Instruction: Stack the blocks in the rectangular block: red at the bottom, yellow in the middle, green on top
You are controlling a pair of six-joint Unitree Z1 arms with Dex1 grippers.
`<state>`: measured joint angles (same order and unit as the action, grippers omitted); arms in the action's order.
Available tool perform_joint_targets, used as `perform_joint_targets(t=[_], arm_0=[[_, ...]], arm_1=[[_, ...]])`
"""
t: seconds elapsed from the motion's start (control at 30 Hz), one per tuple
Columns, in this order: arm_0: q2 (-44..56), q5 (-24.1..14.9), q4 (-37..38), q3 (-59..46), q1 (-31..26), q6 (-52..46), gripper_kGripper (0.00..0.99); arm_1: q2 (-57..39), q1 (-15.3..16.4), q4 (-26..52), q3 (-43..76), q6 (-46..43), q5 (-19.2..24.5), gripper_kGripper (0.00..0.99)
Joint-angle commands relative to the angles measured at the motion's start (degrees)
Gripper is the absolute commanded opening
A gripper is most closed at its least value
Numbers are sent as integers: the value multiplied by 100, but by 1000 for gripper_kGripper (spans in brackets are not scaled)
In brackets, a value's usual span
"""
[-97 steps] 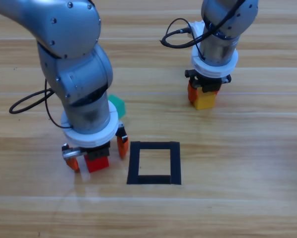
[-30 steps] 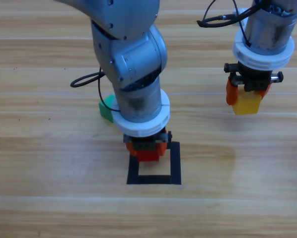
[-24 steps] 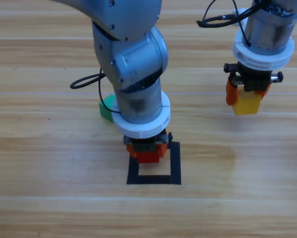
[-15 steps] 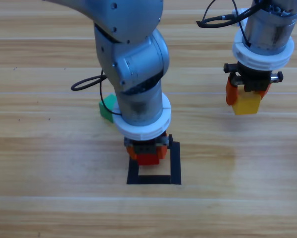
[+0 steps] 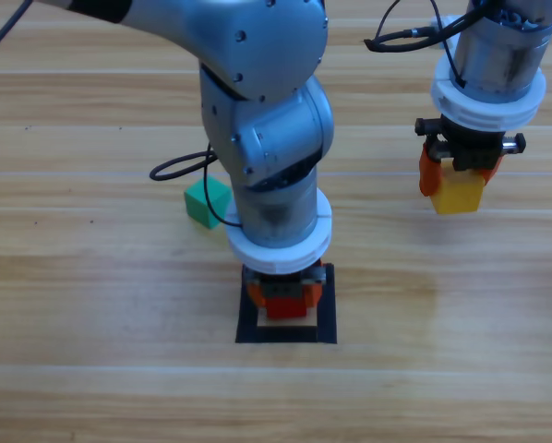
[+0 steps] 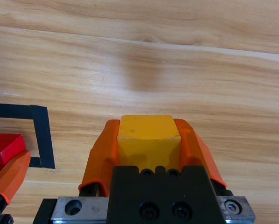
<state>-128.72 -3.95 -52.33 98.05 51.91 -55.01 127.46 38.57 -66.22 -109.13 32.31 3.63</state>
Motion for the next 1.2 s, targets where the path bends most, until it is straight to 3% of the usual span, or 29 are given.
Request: perform_joint_targets(t=[0.03,0.7,0.77,0.8,0.87,0.9,0.93,1.2], arm_0=[[-329,-54,-5,30,117,-71,0],[-400,-80,13,-41,117,-54,21],[-400,-80,13,-14,117,-54,137],[-391,-80,13,21,117,-45,291],[-320,-80,4,21,117,-63,759],[-294,-89,4,3,117,-63,905],[-268,-97,-5,-5,117,-63,977],[22,-150,-49,-23,117,-27,990]], arm_1=[[-344,177,74,112,-67,15,0],[-309,177,118,94,-119,41,0],[-309,177,127,94,-128,50,0],[-309,177,127,94,-137,50,0],[-309,177,127,94,-146,59,0],[-309,177,136,94,-155,59,0],[-309,177,136,94,-155,59,0],[-283,177,162,94,-155,68,0]])
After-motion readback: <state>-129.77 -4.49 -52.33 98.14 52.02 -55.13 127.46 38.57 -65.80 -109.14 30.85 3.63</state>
